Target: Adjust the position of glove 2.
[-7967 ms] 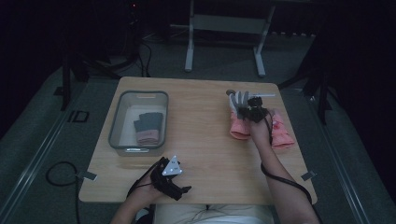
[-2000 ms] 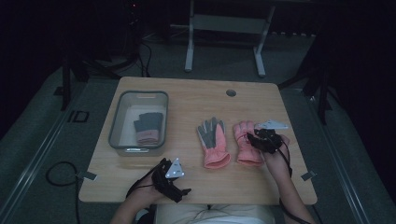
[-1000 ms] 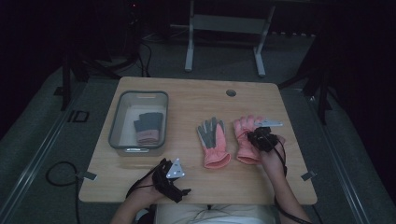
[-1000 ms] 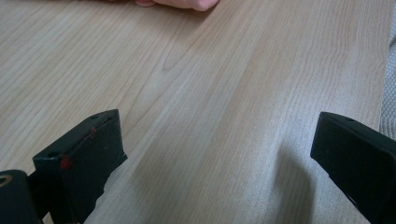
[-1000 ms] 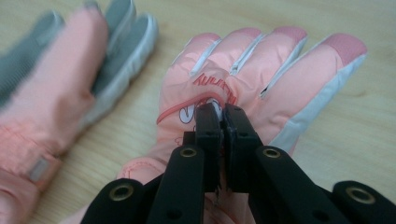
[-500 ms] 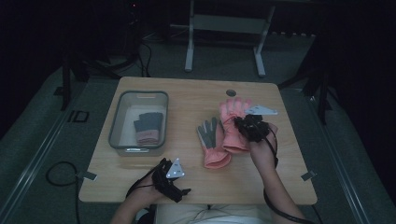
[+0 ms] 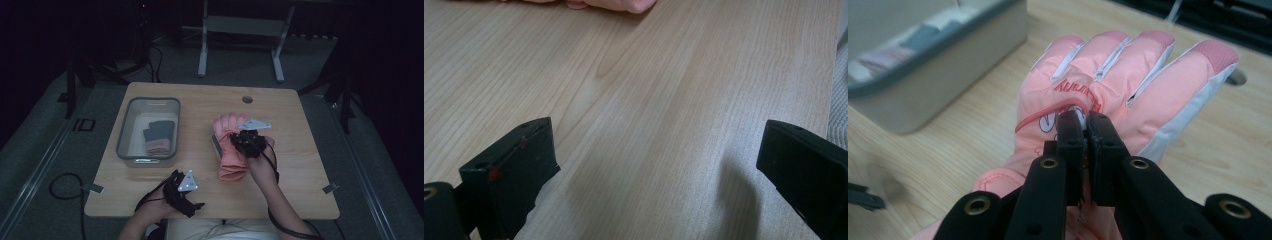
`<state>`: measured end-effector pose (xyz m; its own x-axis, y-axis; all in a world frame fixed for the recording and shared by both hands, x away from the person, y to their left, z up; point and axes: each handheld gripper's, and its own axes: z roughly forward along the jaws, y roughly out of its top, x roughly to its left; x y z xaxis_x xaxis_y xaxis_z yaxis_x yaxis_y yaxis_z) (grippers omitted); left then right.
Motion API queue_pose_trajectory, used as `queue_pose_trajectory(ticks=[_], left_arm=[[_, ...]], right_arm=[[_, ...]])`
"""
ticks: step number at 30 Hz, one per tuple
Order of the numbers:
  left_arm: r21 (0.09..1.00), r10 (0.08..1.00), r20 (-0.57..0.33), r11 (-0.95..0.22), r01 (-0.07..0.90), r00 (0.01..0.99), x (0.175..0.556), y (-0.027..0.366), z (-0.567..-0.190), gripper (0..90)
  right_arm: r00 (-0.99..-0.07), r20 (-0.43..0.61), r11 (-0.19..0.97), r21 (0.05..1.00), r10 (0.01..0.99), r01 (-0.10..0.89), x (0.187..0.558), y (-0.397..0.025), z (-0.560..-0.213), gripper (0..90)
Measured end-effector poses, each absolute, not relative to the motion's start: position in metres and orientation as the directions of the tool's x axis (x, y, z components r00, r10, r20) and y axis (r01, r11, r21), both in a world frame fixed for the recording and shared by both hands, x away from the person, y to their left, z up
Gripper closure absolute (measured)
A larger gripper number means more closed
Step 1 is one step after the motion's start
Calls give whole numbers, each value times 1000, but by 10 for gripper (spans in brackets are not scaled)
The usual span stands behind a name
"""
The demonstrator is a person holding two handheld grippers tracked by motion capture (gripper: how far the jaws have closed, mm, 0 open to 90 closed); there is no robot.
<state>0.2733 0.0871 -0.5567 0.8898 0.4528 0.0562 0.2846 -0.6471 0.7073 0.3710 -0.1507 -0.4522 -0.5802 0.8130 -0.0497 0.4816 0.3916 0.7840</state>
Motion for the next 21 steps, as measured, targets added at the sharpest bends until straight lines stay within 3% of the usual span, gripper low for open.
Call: queue_pose_trajectory(ticks=[8,15,21], left_arm=[[708,458,47,-642,294,888,274,87,-558,22],[704,456,49,-647,293,888,273,87,-558,22],[725,448,28,-624,290,893,273,88,-555,22]], right_arm=[[-558,-20,386,743,830,547,383,-149,-492,853],[-566,-10,387,739,825,551,385,-146,-503,846],[-594,7,374,771,804,516,382,-150,-489,665]])
